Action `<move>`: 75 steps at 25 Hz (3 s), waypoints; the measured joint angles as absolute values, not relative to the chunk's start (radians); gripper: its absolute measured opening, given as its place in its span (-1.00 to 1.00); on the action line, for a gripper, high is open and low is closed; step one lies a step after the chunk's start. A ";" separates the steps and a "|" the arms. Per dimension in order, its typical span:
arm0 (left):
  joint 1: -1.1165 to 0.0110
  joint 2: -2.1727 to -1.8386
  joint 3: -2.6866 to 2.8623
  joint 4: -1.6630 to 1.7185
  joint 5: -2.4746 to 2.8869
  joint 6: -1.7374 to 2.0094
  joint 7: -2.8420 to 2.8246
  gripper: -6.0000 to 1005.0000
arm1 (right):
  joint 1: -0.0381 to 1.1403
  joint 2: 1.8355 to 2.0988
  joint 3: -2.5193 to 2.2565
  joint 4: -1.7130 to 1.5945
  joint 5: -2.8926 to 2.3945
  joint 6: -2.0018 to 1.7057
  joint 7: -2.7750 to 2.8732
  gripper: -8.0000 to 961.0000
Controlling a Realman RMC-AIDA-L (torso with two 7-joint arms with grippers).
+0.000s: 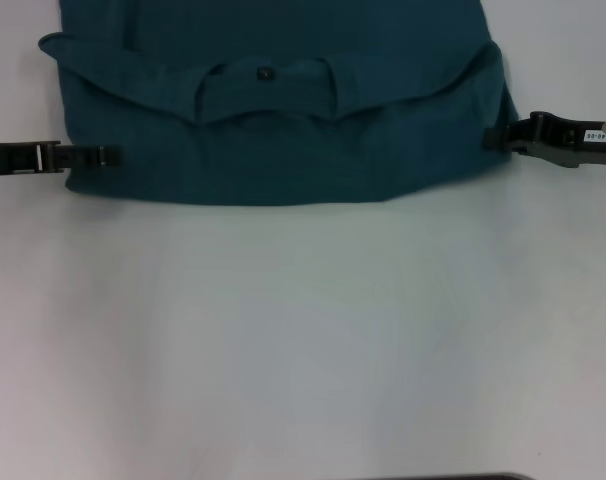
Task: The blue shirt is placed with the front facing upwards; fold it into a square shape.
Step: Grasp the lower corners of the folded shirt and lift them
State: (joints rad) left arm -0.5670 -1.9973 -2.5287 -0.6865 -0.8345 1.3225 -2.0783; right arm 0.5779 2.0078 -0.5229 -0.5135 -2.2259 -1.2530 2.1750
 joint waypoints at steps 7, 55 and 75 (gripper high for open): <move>-0.570 -1.996 -2.528 -0.684 -0.800 1.313 -2.072 0.77 | 0.578 2.010 -0.523 -0.513 -2.226 -1.251 2.175 -0.92; -0.590 -1.994 -2.463 -0.683 -0.772 1.275 -2.085 -0.83 | 0.583 2.006 -0.515 -0.517 -2.215 -1.250 2.178 -0.92; -0.544 -1.940 -2.475 -0.705 -0.772 1.446 -2.056 -0.99 | 0.450 1.997 -0.480 -0.517 -2.168 -1.395 2.074 -0.92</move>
State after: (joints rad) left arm -0.5440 -1.9397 -2.4749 -0.7054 -0.7715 1.4464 -2.0562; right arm 0.4503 1.9968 -0.4803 -0.5170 -2.1683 -1.3949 2.0743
